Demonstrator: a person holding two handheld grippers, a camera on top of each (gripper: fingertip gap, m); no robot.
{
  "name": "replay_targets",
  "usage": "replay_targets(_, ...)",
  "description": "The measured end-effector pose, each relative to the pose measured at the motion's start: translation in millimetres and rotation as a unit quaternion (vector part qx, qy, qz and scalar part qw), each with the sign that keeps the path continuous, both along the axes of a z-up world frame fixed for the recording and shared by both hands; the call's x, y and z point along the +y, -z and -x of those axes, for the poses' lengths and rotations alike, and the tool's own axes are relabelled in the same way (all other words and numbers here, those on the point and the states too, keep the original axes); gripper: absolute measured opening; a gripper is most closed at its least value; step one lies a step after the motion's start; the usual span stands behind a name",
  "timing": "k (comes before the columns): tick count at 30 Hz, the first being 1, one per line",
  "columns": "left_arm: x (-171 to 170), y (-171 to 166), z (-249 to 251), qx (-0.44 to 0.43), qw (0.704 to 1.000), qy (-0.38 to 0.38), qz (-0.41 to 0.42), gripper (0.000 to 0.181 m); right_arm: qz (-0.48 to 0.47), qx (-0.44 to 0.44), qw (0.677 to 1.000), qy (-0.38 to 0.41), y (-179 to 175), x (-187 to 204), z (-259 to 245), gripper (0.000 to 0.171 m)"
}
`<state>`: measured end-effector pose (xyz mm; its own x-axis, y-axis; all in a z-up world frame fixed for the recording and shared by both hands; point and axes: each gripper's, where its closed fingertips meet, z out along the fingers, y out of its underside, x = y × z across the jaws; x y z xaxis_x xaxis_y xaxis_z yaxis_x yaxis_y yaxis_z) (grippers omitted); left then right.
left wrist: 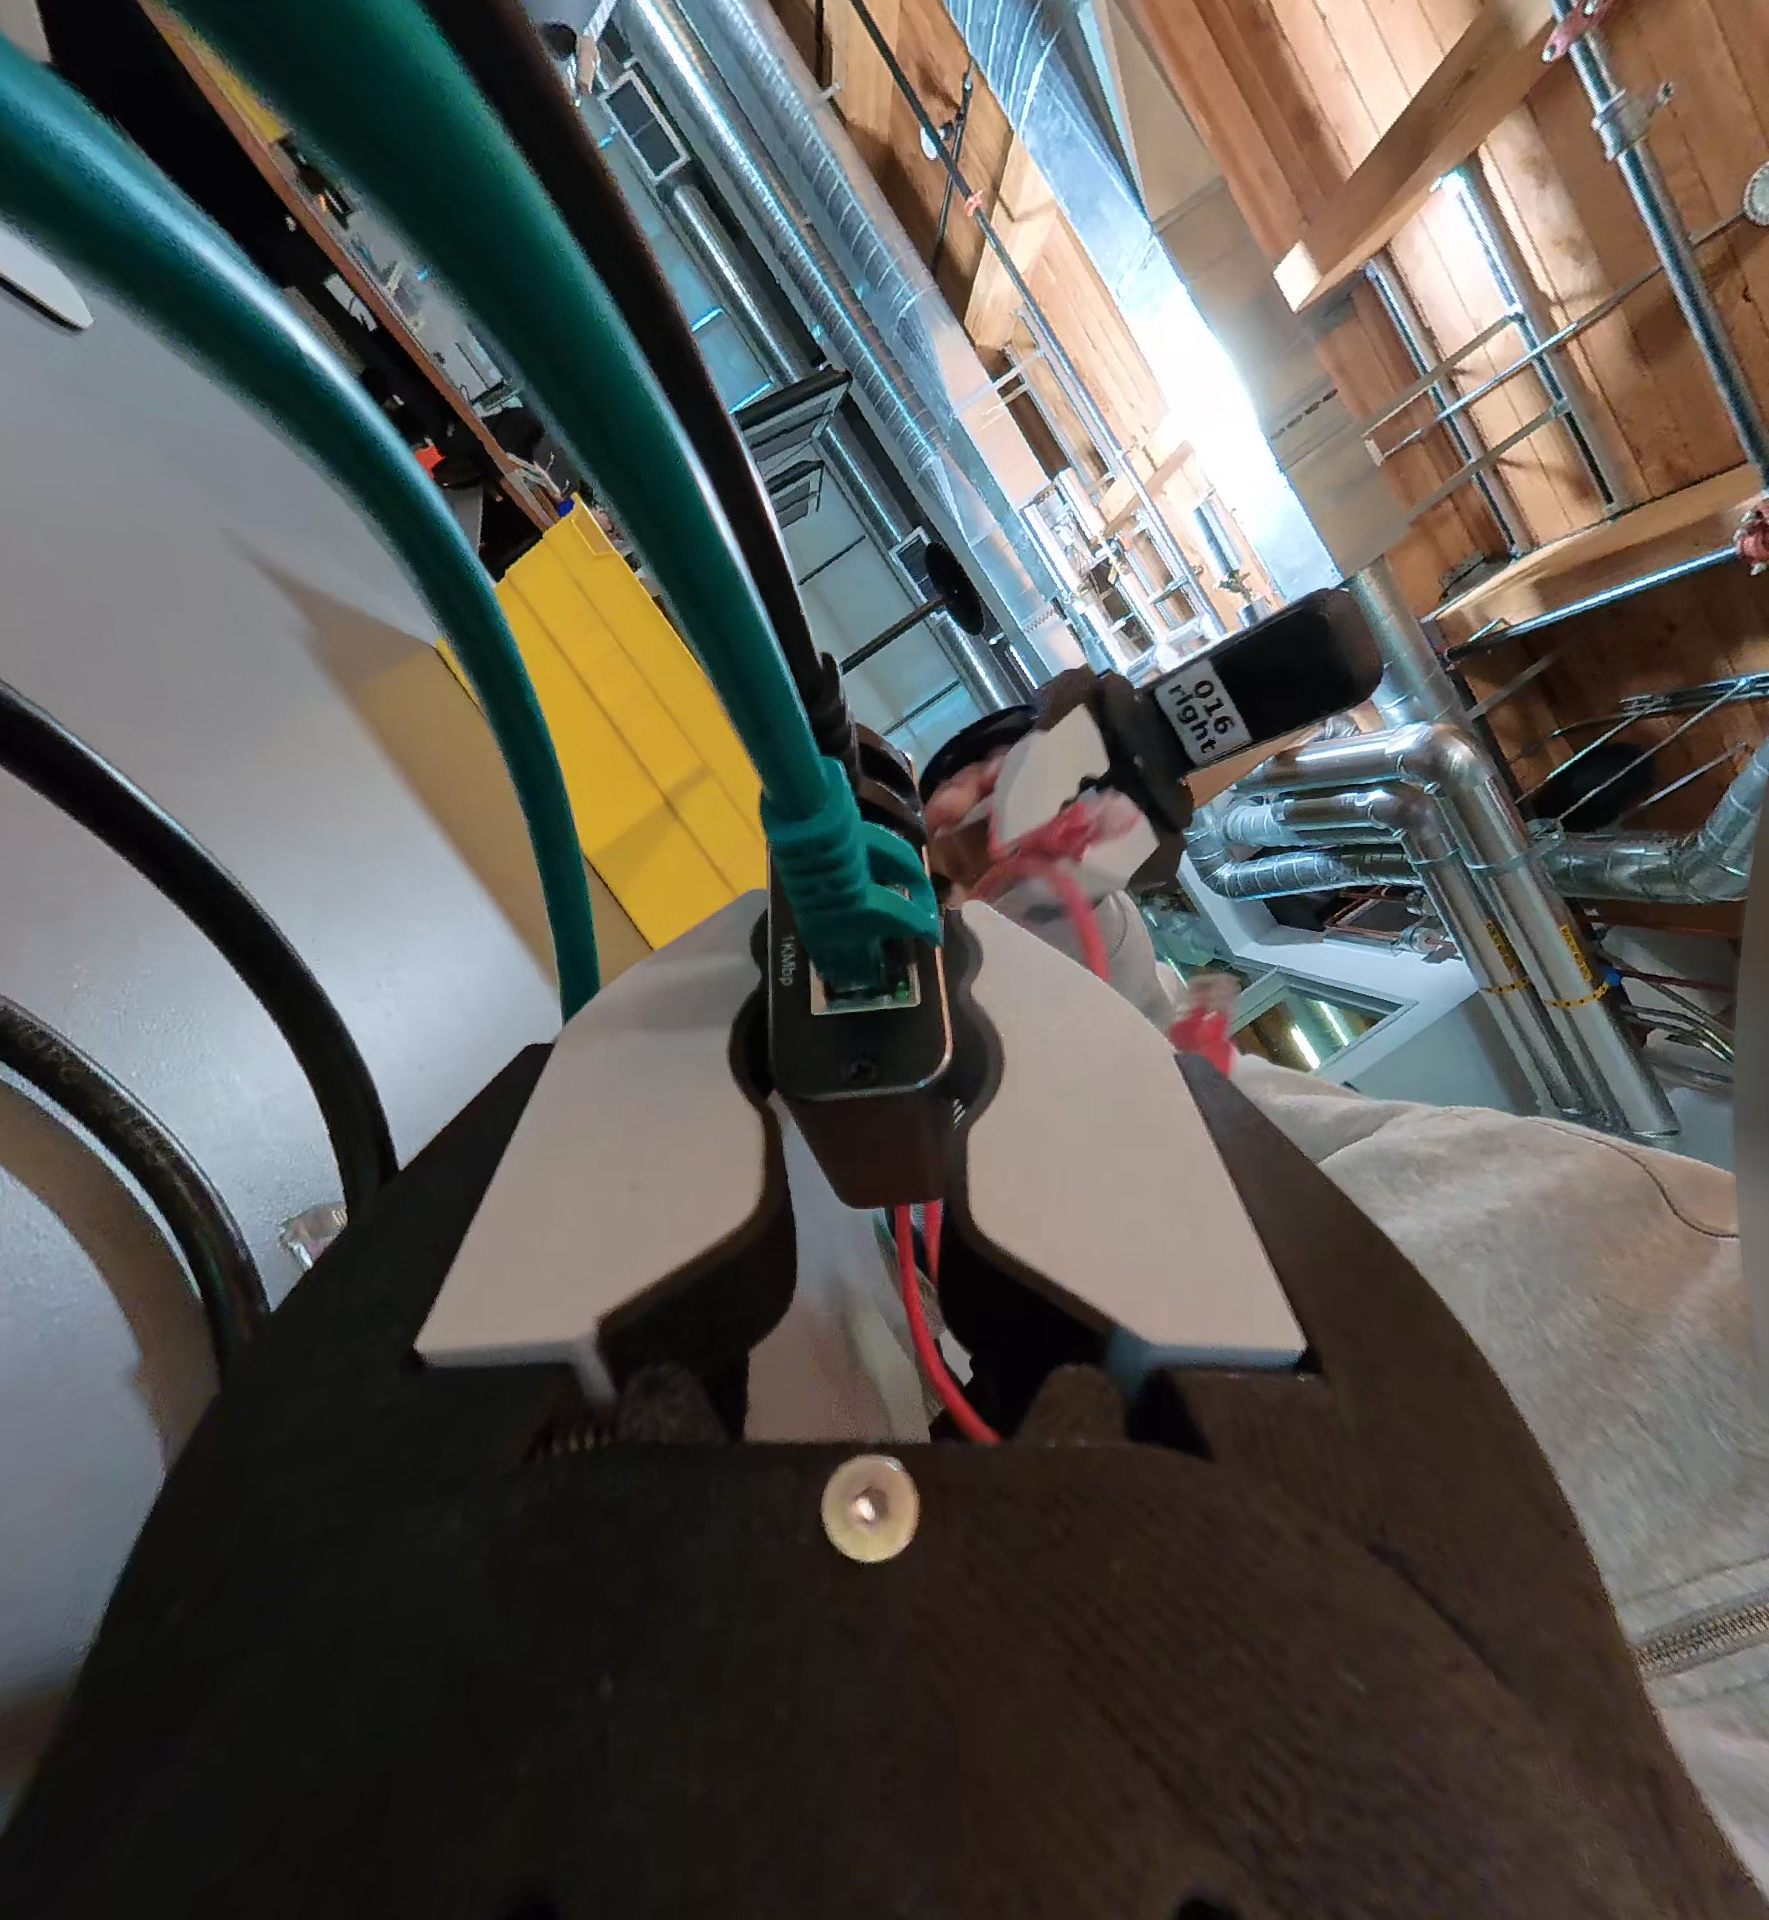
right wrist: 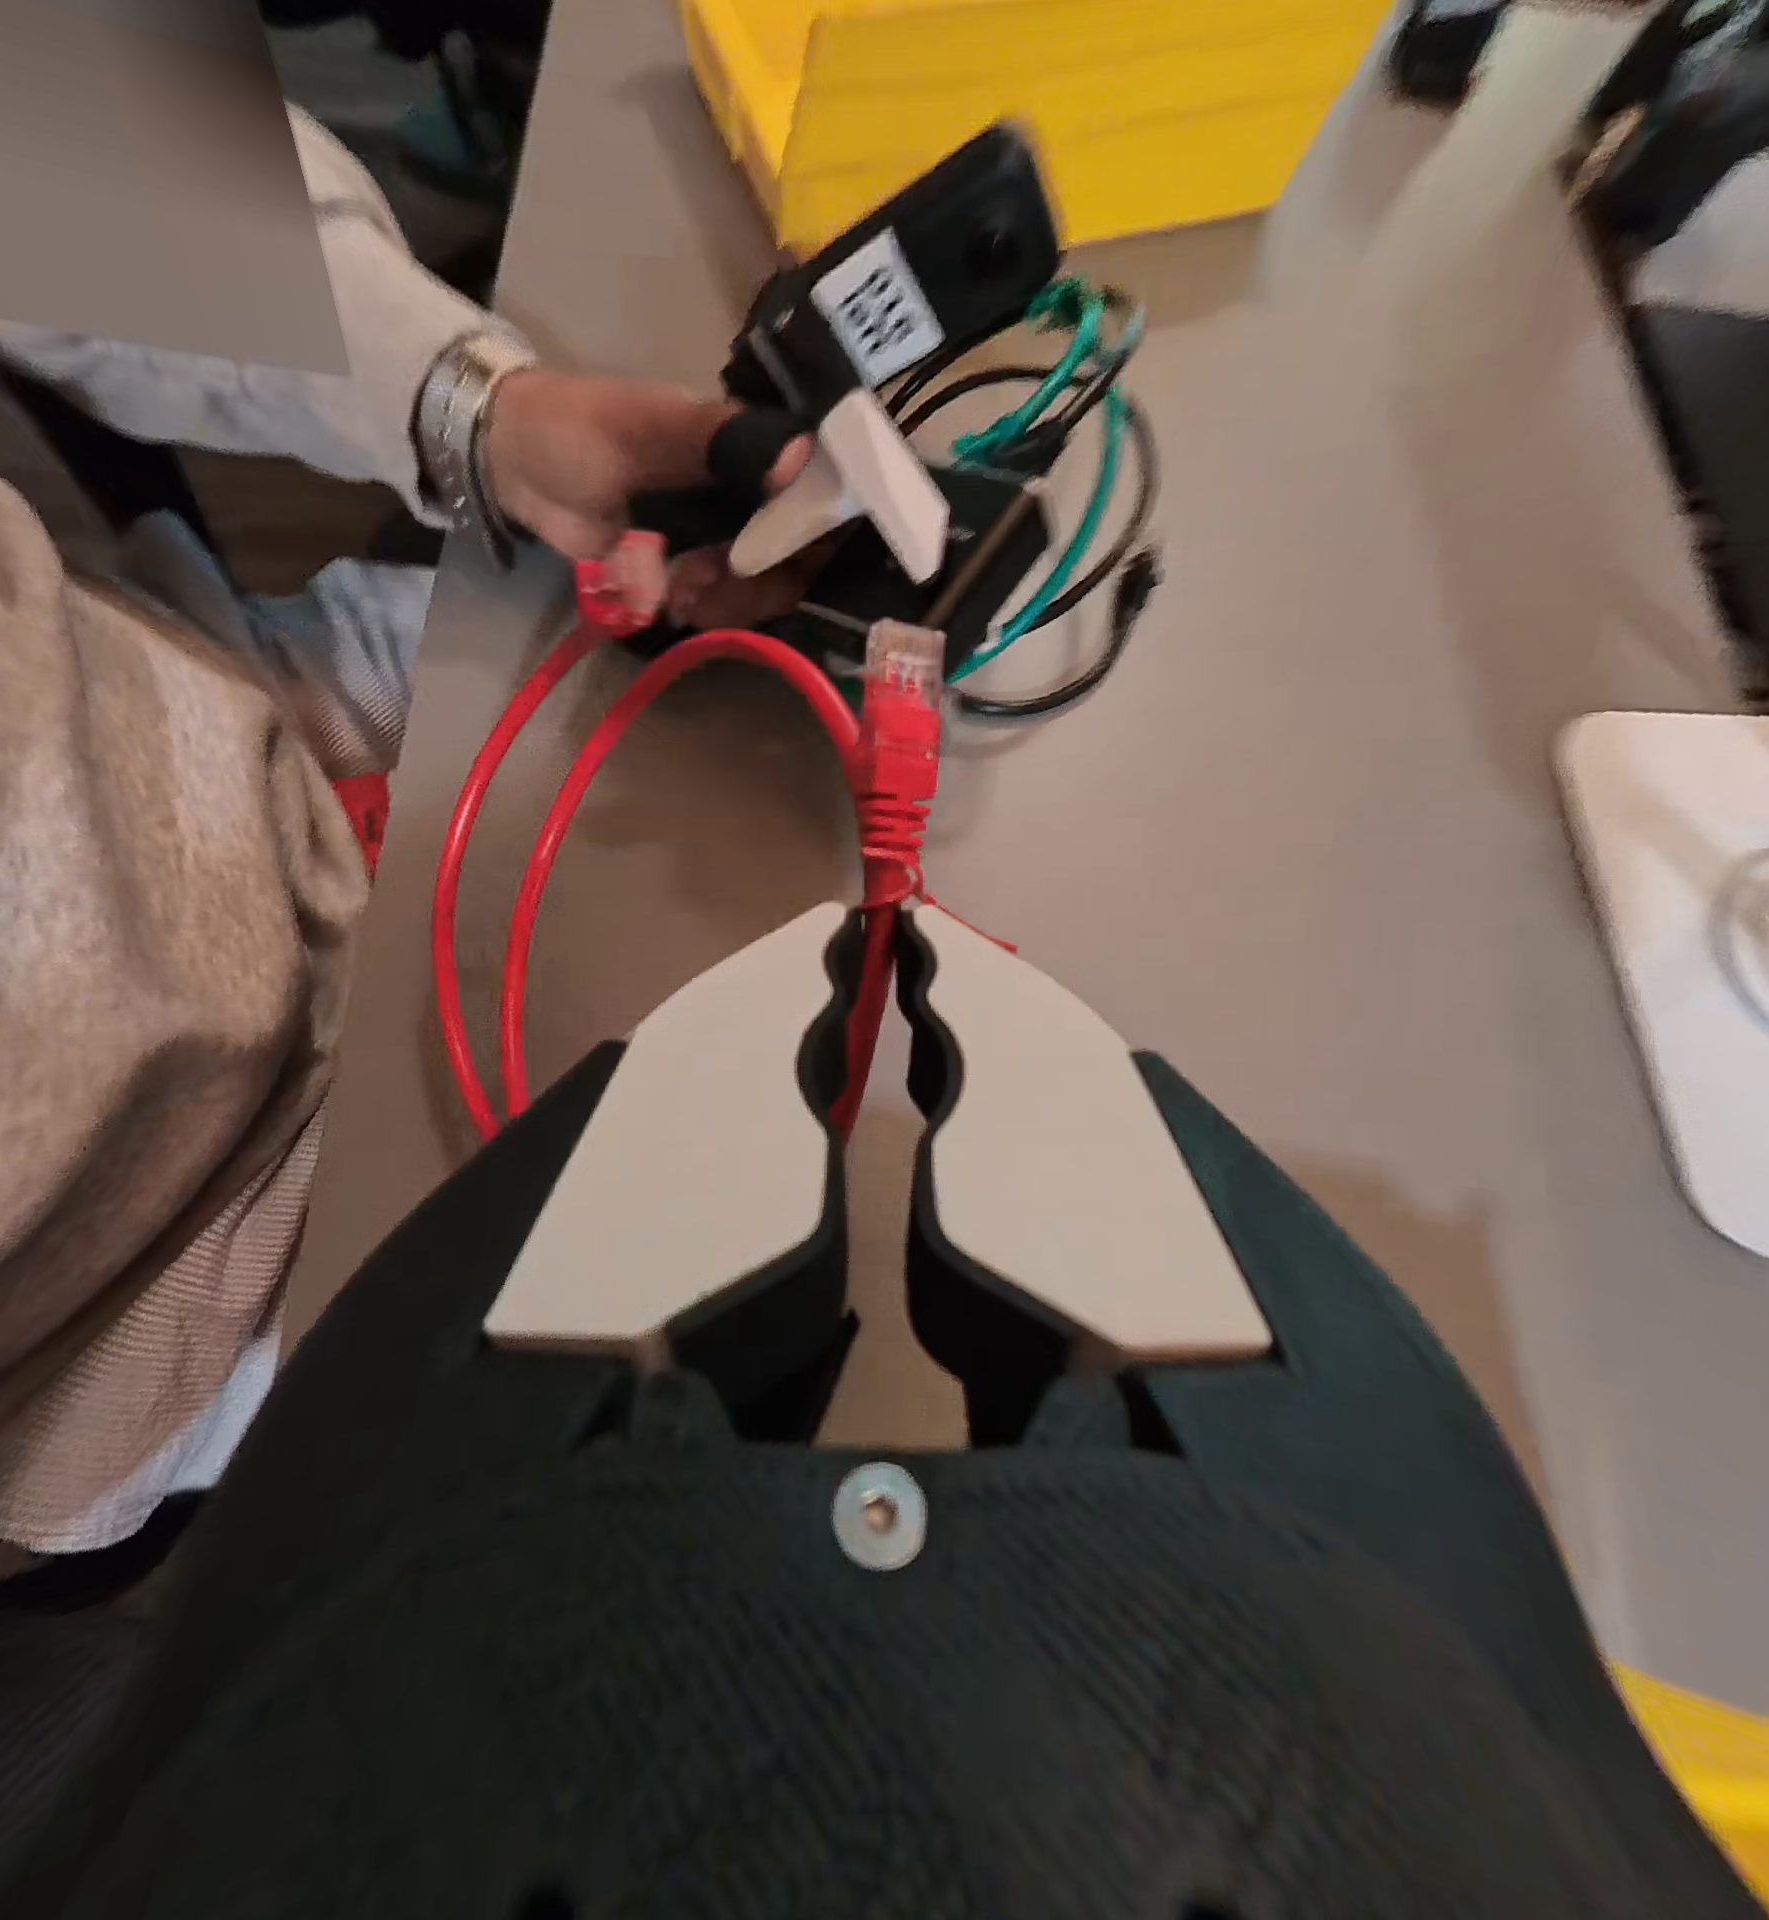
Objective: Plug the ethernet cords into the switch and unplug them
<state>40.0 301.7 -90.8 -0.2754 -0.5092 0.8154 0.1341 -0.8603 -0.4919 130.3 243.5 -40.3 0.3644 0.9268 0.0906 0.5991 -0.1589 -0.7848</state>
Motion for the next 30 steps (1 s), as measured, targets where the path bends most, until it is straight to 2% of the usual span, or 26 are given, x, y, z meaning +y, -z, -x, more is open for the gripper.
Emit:
replay_targets(6, 0, 1, 0, 0.001, 1.0, 0.0, 0.0, 0.027, -0.097, 0.068, 0.983, 0.139, -96, -7, -97, 0.006)
replay_targets(9, 0, 1, -1, 0.004, 1.0, 0.0, -0.001, 0.027, -0.132, 0.061, 0.966, 0.214, -120, -19, -155, 0.006)
replay_targets(13, 0, 2, -3, 0.011, 1.0, -0.001, -0.005, 0.027, -0.14, 0.04, 0.944, 0.295, -109, -36, -218, 0.006)
replay_targets(17, 0, 4, -4, 0.016, 1.0, -0.002, -0.005, 0.027, -0.1, 0.011, 0.928, 0.358, -56, -44, -260, 0.006)
replay_targets(20, 2, 5, -5, 0.018, 1.0, -0.005, -0.003, 0.027, -0.064, -0.004, 0.92, 0.387, -11, -43, -274, 0.006)
replay_targets(22, 3, 6, -6, 0.019, 1.0, -0.006, 0.0, 0.027, -0.078, -0.026, 0.912, 0.403, 7, -39, -280, 0.01)
replay_targets(24, 4, 6, -6, 0.019, 1.0, -0.007, 0.002, 0.027, -0.103, -0.033, 0.9, 0.422, 4, -35, -287, 0.049)
replay_targets(26, 4, 6, -6, 0.019, 1.0, -0.008, 0.004, 0.027, -0.117, -0.008, 0.888, 0.446, -12, -32, -292, 0.067)
replay_targets(28, 5, 6, -6, 0.019, 1.0, -0.007, 0.006, 0.027, -0.147, 0.027, 0.873, 0.464, -38, -31, -293, 0.072)
replay_targets(30, 5, 7, -6, 0.019, 1.0, -0.005, 0.009, 0.027, -0.182, 0.058, 0.864, 0.467, -67, -31, -282, 0.068)
